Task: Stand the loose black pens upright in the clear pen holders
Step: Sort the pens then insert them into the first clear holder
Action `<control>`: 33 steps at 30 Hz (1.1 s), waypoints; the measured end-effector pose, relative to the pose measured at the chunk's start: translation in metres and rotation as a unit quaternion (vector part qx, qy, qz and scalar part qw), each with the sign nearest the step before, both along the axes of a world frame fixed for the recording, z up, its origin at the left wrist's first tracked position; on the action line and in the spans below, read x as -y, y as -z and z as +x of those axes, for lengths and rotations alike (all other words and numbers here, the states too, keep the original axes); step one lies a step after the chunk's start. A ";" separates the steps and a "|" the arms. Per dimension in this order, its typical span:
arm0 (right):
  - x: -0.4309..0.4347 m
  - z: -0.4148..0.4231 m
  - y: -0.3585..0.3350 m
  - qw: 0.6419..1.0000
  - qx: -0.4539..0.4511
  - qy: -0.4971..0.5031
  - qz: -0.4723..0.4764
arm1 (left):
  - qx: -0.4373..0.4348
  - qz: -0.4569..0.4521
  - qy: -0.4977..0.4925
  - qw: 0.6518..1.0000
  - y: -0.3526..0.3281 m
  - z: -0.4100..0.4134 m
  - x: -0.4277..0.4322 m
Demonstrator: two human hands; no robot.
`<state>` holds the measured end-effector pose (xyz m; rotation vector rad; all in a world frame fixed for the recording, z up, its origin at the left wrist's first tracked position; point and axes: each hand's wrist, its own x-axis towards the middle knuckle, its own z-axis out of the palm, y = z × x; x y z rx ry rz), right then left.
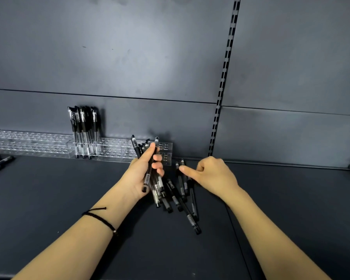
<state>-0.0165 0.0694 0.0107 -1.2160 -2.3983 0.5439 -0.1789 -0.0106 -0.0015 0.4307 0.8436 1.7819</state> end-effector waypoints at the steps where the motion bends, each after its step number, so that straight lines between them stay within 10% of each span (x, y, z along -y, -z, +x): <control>1: -0.002 0.002 0.001 0.999 0.036 0.007 -0.014 | 0.001 0.003 0.000 1.000 0.001 -0.001 0.000; 23: -0.020 0.001 -0.008 0.982 0.114 -0.024 -0.148 | -0.054 -0.047 0.018 0.997 0.003 0.001 0.001; 33: -0.004 -0.006 -0.003 0.935 -0.159 -0.127 -0.291 | 0.024 -0.071 0.010 0.997 0.004 0.001 0.000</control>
